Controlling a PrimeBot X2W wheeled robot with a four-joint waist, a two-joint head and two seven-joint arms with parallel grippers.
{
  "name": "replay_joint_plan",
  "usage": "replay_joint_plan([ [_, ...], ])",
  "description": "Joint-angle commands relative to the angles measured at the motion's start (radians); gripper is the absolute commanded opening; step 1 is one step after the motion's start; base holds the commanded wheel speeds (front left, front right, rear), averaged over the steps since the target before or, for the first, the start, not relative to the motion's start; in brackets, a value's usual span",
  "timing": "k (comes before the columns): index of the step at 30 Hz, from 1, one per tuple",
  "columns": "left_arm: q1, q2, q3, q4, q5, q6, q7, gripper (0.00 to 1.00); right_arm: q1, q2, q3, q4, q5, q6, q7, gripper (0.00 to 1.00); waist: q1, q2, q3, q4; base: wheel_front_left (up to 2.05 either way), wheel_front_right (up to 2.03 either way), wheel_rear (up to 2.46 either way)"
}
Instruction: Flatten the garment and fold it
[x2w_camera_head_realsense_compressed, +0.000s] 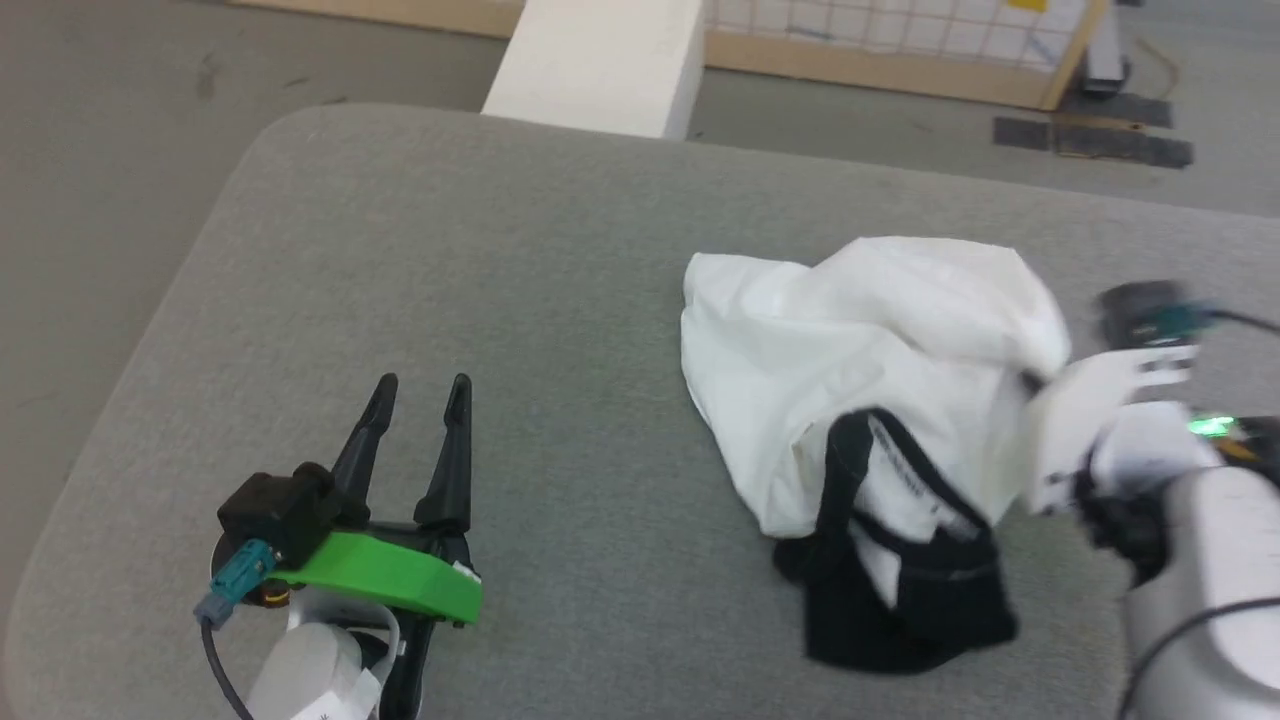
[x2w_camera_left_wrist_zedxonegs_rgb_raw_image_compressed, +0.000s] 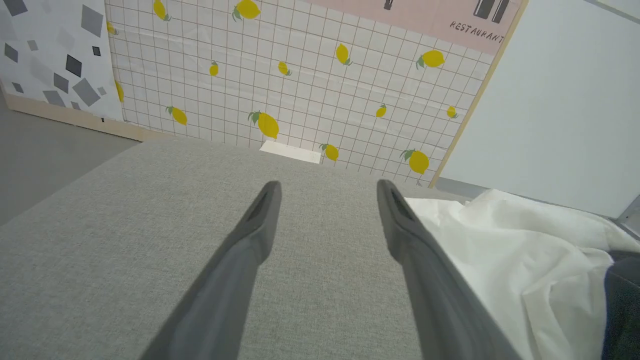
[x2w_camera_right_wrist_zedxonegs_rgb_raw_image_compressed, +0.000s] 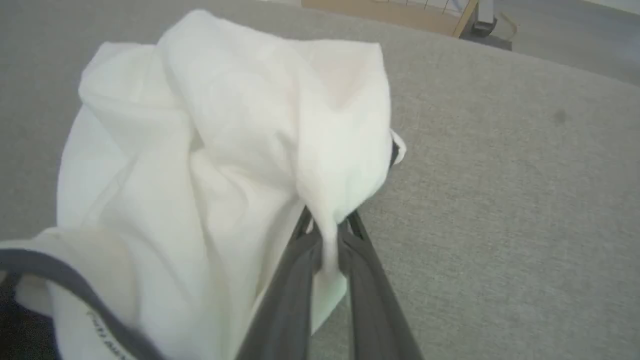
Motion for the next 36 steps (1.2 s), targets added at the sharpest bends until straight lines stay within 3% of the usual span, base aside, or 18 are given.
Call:
replay_joint_plan([
  [1,0.0,0.007,-0.001,0.0,0.005,-0.007,-0.004,1.0,0.012,-0.005,-0.045,-0.033,-0.002,-0.002,-0.014,0.0,0.0,-0.0001,-0.032,-0.046,0.0,0.0,0.0],
  [8,0.002,0.011,-0.006,0.004,-0.004,-0.007,-0.004,1.0,0.156,0.002,-0.297,-0.159,-0.058,-0.002,0.016,0.0,0.0,-0.0001,-0.047,-0.093,0.0,0.0,0.0],
  [13,0.002,0.017,-0.007,0.01,-0.013,-0.007,-0.004,1.0,0.249,0.012,-0.338,-0.155,-0.026,-0.002,0.029,0.0,0.0,-0.0001,-0.053,-0.102,0.0,0.0,0.0],
  [14,0.003,0.018,-0.006,0.011,-0.015,-0.007,-0.004,1.0,0.251,0.013,-0.336,-0.152,0.006,-0.002,0.008,0.42,0.0,-0.0001,-0.053,-0.104,0.0,0.0,0.0],
  [15,0.004,0.019,-0.005,0.012,-0.017,-0.007,-0.004,1.0,0.25,0.013,-0.331,-0.149,0.031,-0.002,-0.013,1.0,0.0,-0.0001,-0.053,-0.105,0.0,0.0,0.0],
  [20,0.001,0.021,-0.01,0.023,-0.027,-0.007,-0.004,1.0,0.228,0.014,-0.367,-0.147,0.185,-0.002,-0.19,1.0,0.0,-0.0001,-0.066,-0.099,0.0,0.0,0.0],
  [24,0.005,0.023,-0.014,0.029,-0.032,-0.007,-0.004,1.0,0.245,0.014,-0.391,-0.152,0.227,-0.002,-0.286,1.0,0.0,-0.0001,-0.08,-0.093,0.0,0.0,0.0],
  [31,0.001,0.013,-0.022,0.041,-0.051,-0.007,-0.004,1.0,0.279,0.014,-0.385,-0.163,0.256,-0.002,-0.334,1.0,0.0,-0.0001,-0.085,-0.102,0.0,0.0,0.0],
  [36,-0.125,-0.02,-0.078,0.088,-0.092,-0.006,0.091,1.0,0.277,0.014,-0.359,-0.171,0.259,-0.002,-0.343,1.0,0.0,-0.0001,-0.062,-0.136,0.0,0.0,0.0],
])
